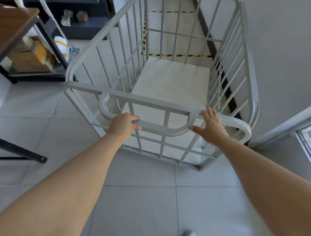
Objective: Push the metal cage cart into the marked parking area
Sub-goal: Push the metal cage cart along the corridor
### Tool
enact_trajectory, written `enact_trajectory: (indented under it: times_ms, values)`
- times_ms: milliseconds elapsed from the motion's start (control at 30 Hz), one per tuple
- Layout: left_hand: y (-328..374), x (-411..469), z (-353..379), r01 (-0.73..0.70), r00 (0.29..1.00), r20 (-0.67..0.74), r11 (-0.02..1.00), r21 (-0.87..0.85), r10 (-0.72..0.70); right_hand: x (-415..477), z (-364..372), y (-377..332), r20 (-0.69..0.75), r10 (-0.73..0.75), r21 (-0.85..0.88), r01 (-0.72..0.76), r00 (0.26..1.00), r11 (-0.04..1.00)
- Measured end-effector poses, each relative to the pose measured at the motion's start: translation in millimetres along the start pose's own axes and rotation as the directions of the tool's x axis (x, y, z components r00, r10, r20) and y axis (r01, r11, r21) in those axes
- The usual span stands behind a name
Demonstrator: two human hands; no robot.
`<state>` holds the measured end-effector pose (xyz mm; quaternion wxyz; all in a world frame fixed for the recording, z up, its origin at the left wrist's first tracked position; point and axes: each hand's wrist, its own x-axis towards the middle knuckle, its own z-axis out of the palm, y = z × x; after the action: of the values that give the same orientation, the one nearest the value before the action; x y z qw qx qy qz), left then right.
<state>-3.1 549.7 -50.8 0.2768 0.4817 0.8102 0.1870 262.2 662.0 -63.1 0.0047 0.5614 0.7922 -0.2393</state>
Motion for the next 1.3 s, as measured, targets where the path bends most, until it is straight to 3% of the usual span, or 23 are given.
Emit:
enact_trajectory:
  times_ms: [633, 1300]
  values:
    - [124, 99, 60, 0.032, 0.996, -0.079, 0.999, -0.042, -0.035, 127, -85, 108, 0.056, -0.052, -0.080, 0.057, 0.997, 0.995]
    - [175, 264, 36, 0.071, 0.994, -0.073, 0.995, -0.066, -0.076, 292, -135, 114, 0.047, -0.102, -0.062, 0.105, 0.994, 0.993]
